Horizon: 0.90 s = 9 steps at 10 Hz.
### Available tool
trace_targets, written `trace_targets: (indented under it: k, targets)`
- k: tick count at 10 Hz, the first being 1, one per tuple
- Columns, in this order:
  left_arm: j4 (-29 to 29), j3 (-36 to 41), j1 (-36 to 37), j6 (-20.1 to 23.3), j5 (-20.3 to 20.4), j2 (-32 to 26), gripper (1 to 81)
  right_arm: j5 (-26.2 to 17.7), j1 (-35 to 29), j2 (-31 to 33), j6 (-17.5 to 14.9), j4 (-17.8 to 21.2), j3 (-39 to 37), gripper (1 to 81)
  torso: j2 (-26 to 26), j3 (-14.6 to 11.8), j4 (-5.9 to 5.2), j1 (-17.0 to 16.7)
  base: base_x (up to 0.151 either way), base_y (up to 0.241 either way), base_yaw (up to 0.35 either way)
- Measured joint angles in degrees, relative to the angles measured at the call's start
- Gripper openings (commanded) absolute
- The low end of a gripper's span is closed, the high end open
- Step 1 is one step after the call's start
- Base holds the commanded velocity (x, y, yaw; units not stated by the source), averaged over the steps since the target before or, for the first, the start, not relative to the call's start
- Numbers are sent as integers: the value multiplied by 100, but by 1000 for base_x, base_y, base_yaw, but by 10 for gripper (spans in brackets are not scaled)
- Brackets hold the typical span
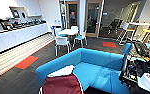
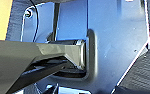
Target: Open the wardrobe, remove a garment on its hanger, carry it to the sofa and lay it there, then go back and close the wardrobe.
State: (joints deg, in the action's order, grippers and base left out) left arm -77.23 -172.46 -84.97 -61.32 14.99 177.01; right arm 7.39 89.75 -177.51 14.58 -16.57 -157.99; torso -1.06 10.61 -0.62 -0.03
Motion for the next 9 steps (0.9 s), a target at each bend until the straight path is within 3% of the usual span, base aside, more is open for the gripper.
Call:
trace_targets:
  k: [9]
  targets:
    - [9,-6,-1,-4,0,1,811,7,22,0,-2,0,-4,811,-4,-2,0,2,0,0,0]
